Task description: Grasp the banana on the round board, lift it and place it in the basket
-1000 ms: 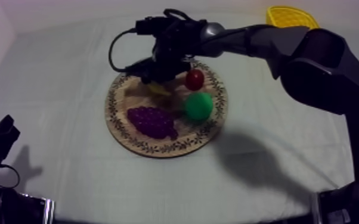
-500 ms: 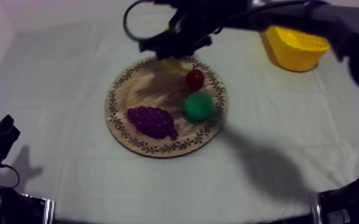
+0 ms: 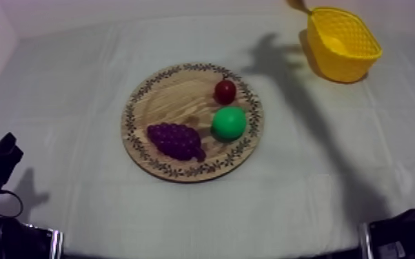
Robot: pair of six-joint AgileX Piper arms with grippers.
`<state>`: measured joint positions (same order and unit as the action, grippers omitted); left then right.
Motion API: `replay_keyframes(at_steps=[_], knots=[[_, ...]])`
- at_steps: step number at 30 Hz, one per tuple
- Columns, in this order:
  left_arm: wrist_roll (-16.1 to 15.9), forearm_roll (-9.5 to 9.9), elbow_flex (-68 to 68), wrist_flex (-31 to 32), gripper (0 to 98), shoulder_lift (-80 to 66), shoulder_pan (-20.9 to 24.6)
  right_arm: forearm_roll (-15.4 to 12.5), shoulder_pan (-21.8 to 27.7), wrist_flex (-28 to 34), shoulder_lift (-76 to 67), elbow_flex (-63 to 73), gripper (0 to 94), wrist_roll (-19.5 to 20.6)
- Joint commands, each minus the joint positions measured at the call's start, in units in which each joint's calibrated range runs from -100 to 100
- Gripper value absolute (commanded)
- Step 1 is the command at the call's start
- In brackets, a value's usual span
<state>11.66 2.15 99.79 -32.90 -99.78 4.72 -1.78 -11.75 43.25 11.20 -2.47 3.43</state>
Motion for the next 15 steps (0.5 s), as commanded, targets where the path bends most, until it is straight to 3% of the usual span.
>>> replay_keyframes(at_steps=[1,8,15], knots=[[0.00,0.03,-0.01,0.00,0.1,-0.05,0.02,0.10,5.31,-2.27,-0.08,-1.63,27.9,-0.85],[0.03,0.03,-0.01,0.00,0.1,-0.05,0.02,-1.56,12.85,-7.63,1.40,-5.41,28.2,-5.48],[0.02,0.03,-0.01,0.00,0.1,-0.05,0.02,-3.50,16.15,-9.71,5.65,-4.34,28.2,-9.26]])
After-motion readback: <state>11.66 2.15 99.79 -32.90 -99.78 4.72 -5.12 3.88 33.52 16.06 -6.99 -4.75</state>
